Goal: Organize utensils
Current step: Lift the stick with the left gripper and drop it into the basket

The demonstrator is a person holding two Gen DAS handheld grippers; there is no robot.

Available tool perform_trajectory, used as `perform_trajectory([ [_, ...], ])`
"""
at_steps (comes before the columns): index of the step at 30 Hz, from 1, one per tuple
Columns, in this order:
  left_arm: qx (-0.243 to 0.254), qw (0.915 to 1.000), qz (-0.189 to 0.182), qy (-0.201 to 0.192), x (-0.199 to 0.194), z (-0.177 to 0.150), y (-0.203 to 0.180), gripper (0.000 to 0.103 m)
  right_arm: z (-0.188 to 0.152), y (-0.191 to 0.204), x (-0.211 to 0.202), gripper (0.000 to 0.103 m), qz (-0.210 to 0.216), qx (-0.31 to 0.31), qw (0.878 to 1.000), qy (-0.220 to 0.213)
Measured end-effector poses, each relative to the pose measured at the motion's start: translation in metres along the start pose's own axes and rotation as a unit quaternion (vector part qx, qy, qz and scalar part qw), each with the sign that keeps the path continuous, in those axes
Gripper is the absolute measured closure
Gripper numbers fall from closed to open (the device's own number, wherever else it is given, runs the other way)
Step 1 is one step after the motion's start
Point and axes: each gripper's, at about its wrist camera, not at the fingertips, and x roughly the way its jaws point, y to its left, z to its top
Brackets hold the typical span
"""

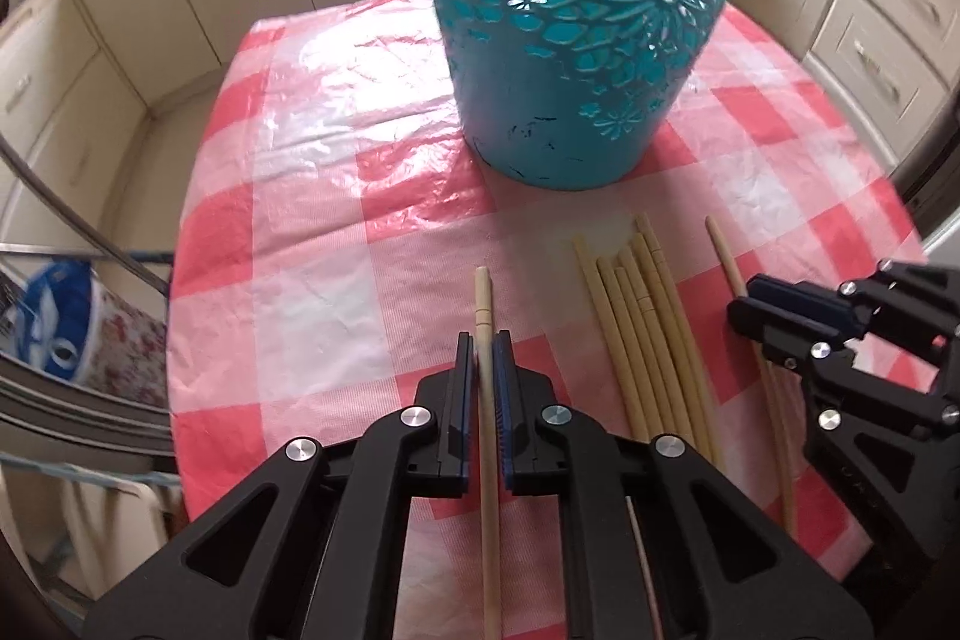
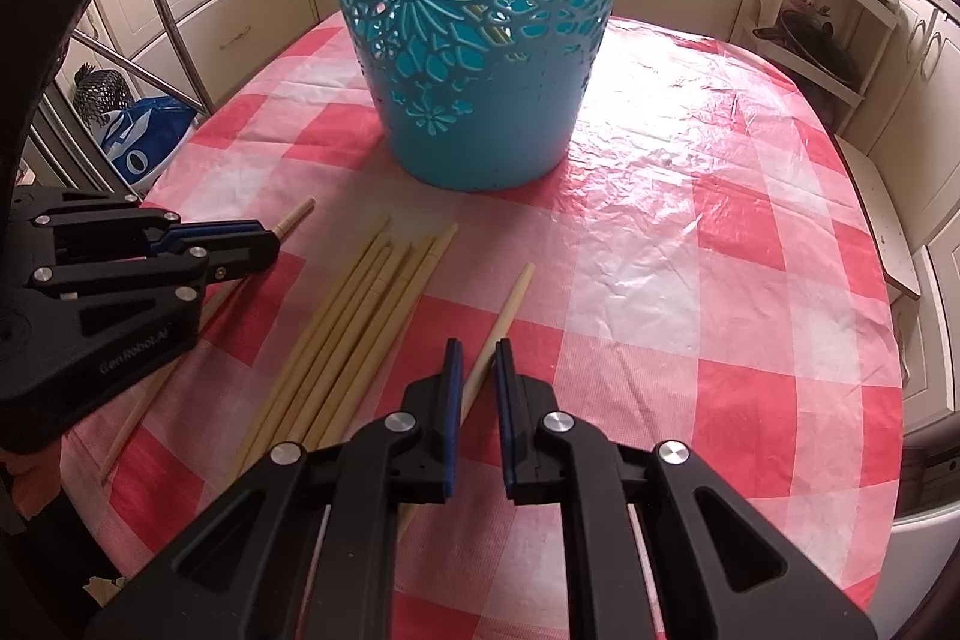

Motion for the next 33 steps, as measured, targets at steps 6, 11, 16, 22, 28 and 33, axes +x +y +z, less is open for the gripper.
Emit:
perform_trajectory([
  [6,0.009,1.0,-0.004,-0.002,-0.004,0.001,-0.004,0.098,-0.002,-0.002,-0.001,0.092,0.005,0.002,1.0,-0.002],
  [11,-0.05,0.9957,-0.063,-0.045,-0.043,0.009,0.027,0.098,-0.002,-0.003,-0.001,0.092,0.005,0.005,1.0,-0.006],
  [16,-0.09,0.9779,-0.108,-0.155,-0.105,0.015,0.057,0.098,-0.002,-0.002,-0.001,0.092,0.002,0.006,1.0,-0.007],
  [22,-0.134,0.9343,-0.146,-0.296,-0.175,0.042,0.066,0.098,-0.003,-0.002,-0.001,0.092,0.003,0.007,1.0,-0.009],
  [28,-0.139,0.897,-0.13,-0.399,-0.212,0.092,0.043,0.098,-0.002,-0.002,0.0,0.092,0.005,0.007,1.0,-0.009],
  [33,-0.164,0.8775,-0.097,-0.44,-0.203,0.132,0.031,0.098,0.0,-0.002,0.0,0.092,0.007,0.003,1.0,-0.008],
])
